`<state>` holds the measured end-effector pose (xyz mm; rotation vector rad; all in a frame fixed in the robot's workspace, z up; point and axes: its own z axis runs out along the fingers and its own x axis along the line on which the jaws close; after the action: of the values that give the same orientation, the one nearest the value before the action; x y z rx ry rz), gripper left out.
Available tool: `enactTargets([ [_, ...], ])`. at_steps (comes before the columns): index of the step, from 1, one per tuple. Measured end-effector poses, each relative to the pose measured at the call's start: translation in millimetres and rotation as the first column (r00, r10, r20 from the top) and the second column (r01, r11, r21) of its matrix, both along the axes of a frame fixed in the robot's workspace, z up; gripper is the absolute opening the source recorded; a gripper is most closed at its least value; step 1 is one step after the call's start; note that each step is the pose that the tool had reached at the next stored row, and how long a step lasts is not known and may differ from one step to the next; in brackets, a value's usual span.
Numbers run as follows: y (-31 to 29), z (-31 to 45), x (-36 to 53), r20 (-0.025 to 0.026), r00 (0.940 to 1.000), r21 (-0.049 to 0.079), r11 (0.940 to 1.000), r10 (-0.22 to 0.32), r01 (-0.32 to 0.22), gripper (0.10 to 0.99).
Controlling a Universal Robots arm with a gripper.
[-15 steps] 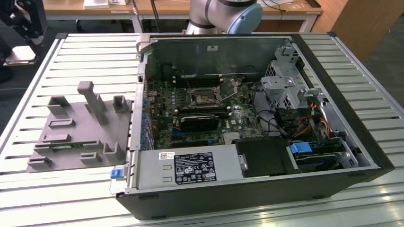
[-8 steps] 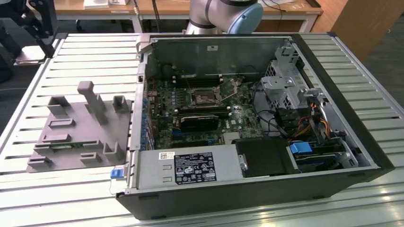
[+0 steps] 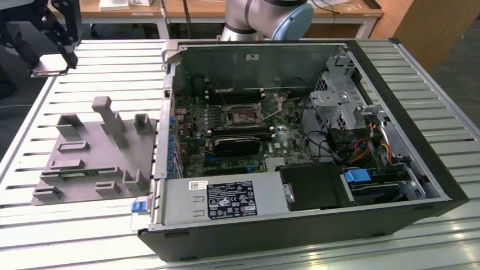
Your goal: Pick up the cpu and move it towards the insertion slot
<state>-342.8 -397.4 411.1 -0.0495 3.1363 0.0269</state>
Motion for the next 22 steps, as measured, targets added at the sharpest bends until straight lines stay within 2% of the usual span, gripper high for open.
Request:
enactTargets([
  [11,0.0,0.0,29.9,-0.0007,1.0000,0.000,1.0000,0.000,0.000,0.541],
  [22,0.0,0.0,67.5,-0.0023,1.0000,0.000,1.0000,0.000,0.000,0.541],
])
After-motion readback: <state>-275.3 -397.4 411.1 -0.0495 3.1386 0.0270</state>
